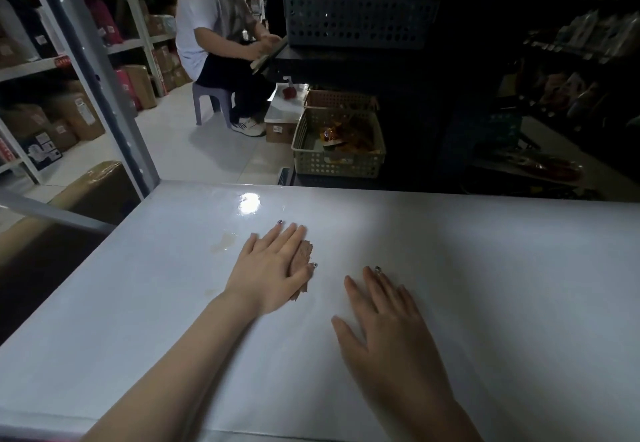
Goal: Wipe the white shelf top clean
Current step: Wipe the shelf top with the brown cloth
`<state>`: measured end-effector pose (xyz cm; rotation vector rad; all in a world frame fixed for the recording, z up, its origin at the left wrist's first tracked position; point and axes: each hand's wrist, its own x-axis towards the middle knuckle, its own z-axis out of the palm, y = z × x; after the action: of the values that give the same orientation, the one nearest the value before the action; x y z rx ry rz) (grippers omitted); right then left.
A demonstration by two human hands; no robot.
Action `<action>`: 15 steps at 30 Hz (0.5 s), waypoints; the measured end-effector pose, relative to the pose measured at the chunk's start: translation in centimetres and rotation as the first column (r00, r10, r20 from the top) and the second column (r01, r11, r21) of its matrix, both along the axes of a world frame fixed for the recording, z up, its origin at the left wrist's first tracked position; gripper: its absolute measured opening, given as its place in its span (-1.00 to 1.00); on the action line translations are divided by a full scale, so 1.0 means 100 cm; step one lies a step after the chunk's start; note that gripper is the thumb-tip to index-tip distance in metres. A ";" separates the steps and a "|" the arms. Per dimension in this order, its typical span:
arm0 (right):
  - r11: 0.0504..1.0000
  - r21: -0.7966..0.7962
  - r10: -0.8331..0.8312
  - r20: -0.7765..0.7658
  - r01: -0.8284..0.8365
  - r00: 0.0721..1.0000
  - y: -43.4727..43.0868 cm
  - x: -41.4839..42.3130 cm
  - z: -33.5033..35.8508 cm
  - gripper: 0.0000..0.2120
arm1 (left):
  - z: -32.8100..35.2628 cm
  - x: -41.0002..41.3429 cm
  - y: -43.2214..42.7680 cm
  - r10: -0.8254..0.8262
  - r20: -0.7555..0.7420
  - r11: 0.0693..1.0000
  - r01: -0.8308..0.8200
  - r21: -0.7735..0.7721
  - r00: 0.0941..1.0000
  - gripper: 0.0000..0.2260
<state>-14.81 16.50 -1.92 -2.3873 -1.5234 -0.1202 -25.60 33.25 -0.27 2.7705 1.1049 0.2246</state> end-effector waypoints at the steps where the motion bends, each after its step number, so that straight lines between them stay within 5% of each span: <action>1: 1.000 0.012 0.005 0.000 -0.005 1.000 0.000 0.001 -0.001 -0.49 | 0.000 0.003 0.003 0.002 -0.002 1.000 -0.002 0.002 1.000 -0.16; 15: 0.998 0.065 0.023 0.010 -0.024 1.000 0.004 0.005 -0.011 -0.48 | 0.012 0.042 0.045 0.032 -0.042 0.997 -0.035 -0.062 0.999 -0.45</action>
<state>-14.29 16.89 -2.98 -2.3206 -1.5278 -0.1733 -21.42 37.74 0.96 2.7146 1.1484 0.1356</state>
